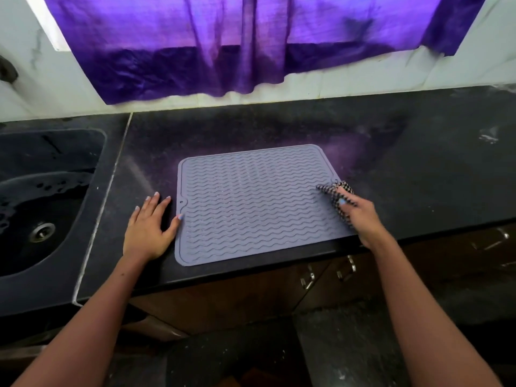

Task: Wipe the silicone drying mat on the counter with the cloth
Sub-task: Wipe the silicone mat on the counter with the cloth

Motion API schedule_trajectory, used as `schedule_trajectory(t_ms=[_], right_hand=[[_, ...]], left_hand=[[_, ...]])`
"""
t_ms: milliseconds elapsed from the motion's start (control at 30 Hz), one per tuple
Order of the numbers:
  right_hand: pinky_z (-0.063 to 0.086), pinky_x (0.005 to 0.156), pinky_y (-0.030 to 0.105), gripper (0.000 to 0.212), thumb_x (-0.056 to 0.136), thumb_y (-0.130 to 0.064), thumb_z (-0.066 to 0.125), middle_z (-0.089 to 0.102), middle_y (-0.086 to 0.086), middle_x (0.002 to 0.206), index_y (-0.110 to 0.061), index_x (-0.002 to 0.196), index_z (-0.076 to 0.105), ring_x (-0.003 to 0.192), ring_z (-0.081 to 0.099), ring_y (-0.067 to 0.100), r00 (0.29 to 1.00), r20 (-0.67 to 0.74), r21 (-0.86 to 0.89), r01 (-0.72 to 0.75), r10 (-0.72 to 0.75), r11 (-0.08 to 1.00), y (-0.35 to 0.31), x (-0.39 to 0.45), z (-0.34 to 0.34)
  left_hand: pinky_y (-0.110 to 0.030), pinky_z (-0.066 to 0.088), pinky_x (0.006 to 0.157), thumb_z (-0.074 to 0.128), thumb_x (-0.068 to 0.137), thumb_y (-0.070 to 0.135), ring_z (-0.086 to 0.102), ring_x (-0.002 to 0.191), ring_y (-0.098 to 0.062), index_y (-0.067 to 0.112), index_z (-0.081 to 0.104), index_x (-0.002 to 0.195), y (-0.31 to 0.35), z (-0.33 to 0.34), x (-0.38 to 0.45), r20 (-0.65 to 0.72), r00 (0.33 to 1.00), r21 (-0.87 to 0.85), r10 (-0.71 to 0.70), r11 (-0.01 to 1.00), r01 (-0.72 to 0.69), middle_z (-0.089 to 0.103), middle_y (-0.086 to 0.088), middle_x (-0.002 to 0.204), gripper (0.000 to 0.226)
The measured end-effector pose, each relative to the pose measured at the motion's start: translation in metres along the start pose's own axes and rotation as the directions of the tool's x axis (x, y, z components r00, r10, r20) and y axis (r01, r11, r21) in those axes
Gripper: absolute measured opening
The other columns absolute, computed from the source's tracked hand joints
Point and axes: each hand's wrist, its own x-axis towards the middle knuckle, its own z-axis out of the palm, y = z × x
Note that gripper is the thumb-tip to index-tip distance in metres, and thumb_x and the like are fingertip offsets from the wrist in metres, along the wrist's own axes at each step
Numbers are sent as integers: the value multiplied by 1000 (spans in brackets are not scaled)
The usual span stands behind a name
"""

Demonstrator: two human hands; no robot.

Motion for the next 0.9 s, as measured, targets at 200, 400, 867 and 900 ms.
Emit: schedule_trajectory(t_ms=[200, 400, 867, 900], right_hand=[[51, 80, 29, 35, 97, -9, 44, 62, 3, 111, -10, 130, 52, 104, 58, 19, 944, -297, 405, -13, 145, 914, -30, -6, 9], [13, 117, 29, 53, 95, -13, 47, 21, -4, 155, -19, 144, 31, 145, 17, 16, 941, 33, -600, 287, -336, 747, -9, -64, 101], [44, 93, 28, 38, 100, -16, 39, 56, 9, 131, -9, 136, 45, 104, 55, 16, 995, -36, 173, -88, 96, 981, -50, -36, 97], [43, 91, 27, 39, 99, -15, 39, 54, 7, 133, -12, 138, 42, 105, 55, 16, 996, -66, 133, -55, 64, 990, -55, -45, 107]], left_hand=[[-39, 10, 117, 13, 78, 71, 19, 144, -21, 18, 37, 144, 2, -3, -4, -4, 1000, -6, -14, 1000, 14, 25, -7, 155, 87], [-40, 15, 117, 17, 82, 65, 23, 143, -23, 15, 42, 141, 1, -4, -6, -25, 1000, -38, -9, 999, 9, 31, -10, 152, 82], [-43, 6, 118, 0, 79, 62, 10, 146, -21, 17, 24, 149, 0, -1, -3, 63, 998, 27, 20, 999, -21, 15, -7, 158, 86], [-42, 5, 118, -2, 78, 62, 8, 146, -20, 17, 22, 149, 0, -2, -3, 76, 997, 35, 22, 999, -24, 13, -6, 158, 88]])
